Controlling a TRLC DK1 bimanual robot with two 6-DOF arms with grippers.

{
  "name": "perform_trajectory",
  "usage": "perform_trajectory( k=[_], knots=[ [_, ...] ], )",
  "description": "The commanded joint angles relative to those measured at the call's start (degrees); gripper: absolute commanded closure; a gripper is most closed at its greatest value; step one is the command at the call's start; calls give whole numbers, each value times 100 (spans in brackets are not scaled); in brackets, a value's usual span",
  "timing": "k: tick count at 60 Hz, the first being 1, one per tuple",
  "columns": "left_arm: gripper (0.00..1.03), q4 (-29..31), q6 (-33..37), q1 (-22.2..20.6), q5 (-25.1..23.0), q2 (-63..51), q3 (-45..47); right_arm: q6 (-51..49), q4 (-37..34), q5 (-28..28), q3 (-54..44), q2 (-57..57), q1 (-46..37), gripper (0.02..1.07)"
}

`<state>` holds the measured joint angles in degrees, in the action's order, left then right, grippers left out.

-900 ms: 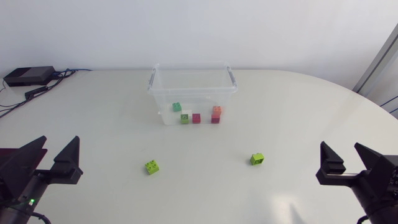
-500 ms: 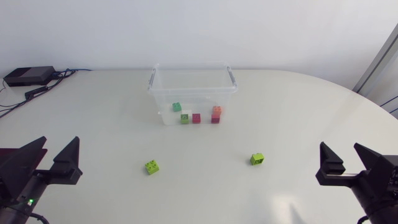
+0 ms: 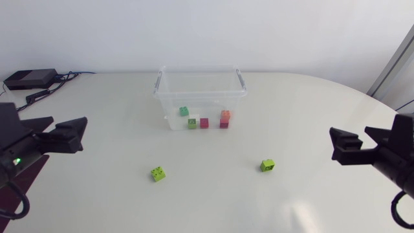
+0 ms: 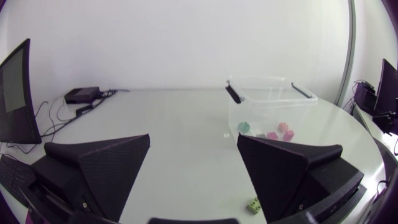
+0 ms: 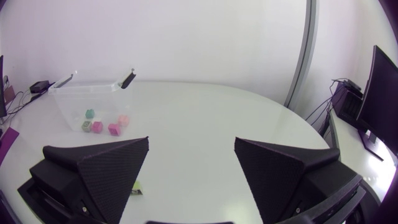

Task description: Place the duplo bricks in the container

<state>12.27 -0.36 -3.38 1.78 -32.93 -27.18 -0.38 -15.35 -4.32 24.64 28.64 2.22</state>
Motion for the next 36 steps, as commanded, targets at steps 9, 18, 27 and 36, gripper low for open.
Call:
perform_trajectory(
  k=[9,18,27,36],
  knots=[
    [7,891,-228,-278,-55,-2025,-1123,337,-802,1,1183,1785,42,7],
    [7,1559,300,-629,-55,-3281,-1765,302,-1374,10,1816,2734,121,7],
    [7,1981,1223,-946,-81,-4363,-2292,232,-1875,317,2238,3314,349,7],
    [7,2157,1354,-1271,-81,-4995,-2476,126,-2226,379,2537,3842,613,7]
  ],
)
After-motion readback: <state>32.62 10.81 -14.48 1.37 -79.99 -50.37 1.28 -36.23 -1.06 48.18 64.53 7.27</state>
